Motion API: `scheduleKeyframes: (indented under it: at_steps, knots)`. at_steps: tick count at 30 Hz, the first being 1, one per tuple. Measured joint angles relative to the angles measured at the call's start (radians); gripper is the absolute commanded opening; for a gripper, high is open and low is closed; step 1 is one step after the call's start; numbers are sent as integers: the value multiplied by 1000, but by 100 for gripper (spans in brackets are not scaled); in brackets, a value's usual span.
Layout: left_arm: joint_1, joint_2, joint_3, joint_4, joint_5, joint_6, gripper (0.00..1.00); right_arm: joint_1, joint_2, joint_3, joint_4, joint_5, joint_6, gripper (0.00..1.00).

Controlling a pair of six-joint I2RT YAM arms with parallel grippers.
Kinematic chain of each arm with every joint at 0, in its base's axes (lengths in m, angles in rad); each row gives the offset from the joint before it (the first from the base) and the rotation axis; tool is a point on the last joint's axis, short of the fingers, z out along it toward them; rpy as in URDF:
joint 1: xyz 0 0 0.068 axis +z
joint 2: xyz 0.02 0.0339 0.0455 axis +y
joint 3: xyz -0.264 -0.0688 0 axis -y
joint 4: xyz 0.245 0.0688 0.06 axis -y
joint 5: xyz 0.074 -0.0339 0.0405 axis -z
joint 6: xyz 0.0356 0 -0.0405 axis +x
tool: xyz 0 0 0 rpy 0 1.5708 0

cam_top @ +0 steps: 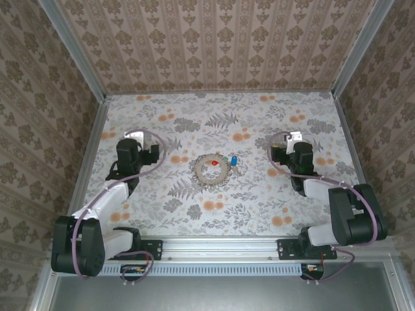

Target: Put the keys on the keyring

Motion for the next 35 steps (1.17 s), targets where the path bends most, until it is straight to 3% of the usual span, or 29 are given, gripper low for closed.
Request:
scheduleKeyframes:
  at_steps: [3, 5, 9, 14, 18, 35]
  knots:
    - [0, 15, -59, 96, -4, 24, 100, -25, 71, -50, 167, -67, -2, 91]
    - [12, 51, -130, 195, 2, 46, 100, -33, 100, -102, 229, -97, -1, 99]
    - [78, 133, -230, 370, 76, 75, 100, -34, 108, -113, 242, -95, 11, 100]
    - [188, 344, -225, 632, 211, 79, 100, -34, 109, -37, 229, -11, 50, 100]
    - [207, 393, -182, 626, 248, 76, 100, -34, 109, -31, 225, 13, 61, 99]
    - [160, 393, -130, 631, 150, 76, 100, -33, 109, -31, 220, 24, 69, 100]
